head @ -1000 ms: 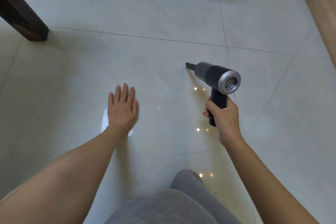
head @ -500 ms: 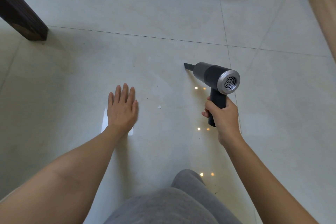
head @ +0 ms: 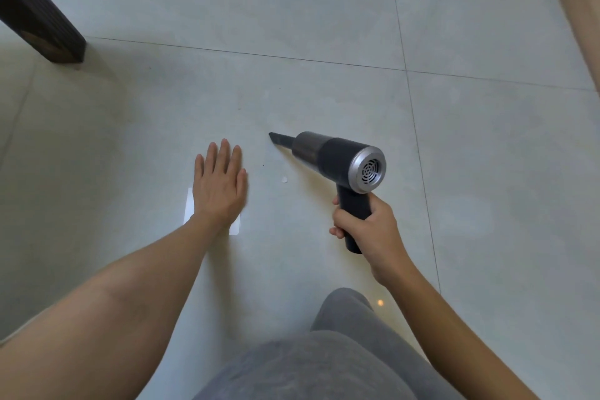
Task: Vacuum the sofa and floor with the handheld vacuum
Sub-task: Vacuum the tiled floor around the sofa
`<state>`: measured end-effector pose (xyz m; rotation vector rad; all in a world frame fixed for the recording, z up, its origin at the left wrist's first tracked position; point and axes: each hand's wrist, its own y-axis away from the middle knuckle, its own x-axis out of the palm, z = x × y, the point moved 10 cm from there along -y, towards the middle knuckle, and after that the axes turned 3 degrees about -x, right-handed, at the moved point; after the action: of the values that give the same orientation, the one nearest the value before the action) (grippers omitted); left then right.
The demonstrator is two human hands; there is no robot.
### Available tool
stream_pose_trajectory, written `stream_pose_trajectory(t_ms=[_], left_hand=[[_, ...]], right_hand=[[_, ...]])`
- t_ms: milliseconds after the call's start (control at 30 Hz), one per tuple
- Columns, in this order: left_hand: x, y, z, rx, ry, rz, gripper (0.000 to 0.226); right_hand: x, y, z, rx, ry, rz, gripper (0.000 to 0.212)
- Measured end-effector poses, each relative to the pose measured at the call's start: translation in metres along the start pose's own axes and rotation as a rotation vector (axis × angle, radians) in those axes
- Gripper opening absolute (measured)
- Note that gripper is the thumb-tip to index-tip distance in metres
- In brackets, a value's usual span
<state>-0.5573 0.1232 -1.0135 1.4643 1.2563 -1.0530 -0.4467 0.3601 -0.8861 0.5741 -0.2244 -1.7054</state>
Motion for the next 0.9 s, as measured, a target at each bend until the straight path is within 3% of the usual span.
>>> stream_pose_trajectory(t_ms=[900], left_hand=[[0.001, 0.01, 0.0, -0.015, 0.032, 0.018, 0.053]], right_hand=[[-0.012, 0.012, -0.005, 0.022, 0.054, -0.047, 0.011]])
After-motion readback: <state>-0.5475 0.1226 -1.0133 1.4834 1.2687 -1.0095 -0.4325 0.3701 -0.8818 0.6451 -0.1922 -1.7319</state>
